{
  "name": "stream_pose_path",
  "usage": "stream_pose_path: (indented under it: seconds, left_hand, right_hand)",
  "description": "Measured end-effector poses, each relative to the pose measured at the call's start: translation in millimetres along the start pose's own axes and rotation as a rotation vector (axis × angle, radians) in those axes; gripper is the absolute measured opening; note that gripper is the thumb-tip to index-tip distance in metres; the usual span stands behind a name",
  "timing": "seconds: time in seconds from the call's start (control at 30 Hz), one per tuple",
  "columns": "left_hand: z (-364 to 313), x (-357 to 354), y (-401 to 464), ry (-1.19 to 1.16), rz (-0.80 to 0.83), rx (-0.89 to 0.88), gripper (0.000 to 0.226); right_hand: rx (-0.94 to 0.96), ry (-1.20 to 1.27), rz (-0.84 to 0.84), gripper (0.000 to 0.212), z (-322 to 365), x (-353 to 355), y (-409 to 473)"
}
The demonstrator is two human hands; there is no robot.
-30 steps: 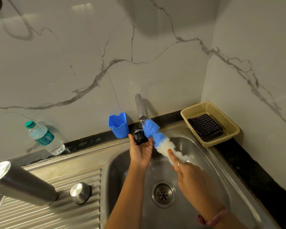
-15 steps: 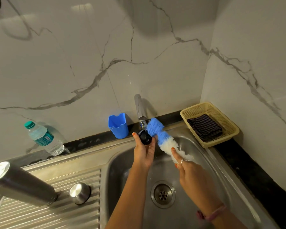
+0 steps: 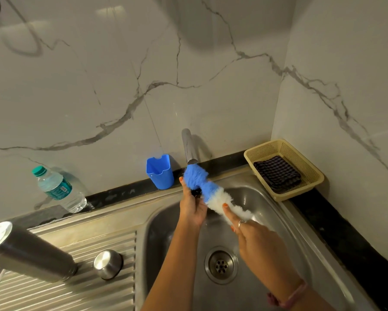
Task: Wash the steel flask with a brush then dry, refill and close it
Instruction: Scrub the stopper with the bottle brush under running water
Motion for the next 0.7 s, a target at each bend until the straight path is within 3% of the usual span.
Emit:
stream_pose_path:
  seconds: [0.17,0.3,0.43,0.57,0.7]
  left_hand:
    - [1.3,-2.3,-4.3,-0.118,-0.030,0.015,0.049]
    - [0.0,-3.1,-3.1,-0.094,0.021,0.015,0.041]
    - [5.4,-5.5,-5.5,-0.080,0.014,0.014,0.048]
    - [2.3,-2.2,-1.7,-0.035,-0.003,-0.004,0.053]
    - [8.3,3.8,-4.0,-0.036,-0.047,0.031,0.045]
  right_hand:
    - [-0.064,0.057,-0.054,0.060,-19.2,3.7,9.8]
    - [-0.009,-0.017,0.024,0.067,-11.4,-8.6,-3.9]
    - [-0.075,0.025,-0.030,0.063,-22.0,-4.6,7.6]
    - [-0.054,0.000,0.040,0.066,-11.7,-13.4,-4.3]
    - [-0.088,0.074,0.038,0.055,-14.9,-4.7,2.8]
Point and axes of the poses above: each hand's wrist, its own y-axis towards the middle knuckle, its own x-axis out of the back of the hand, z = x × y, the point moved 5 cm from there along y, towards the middle knuckle, and after that the axes turned 12 degrees about y, right-handed, at the moved point
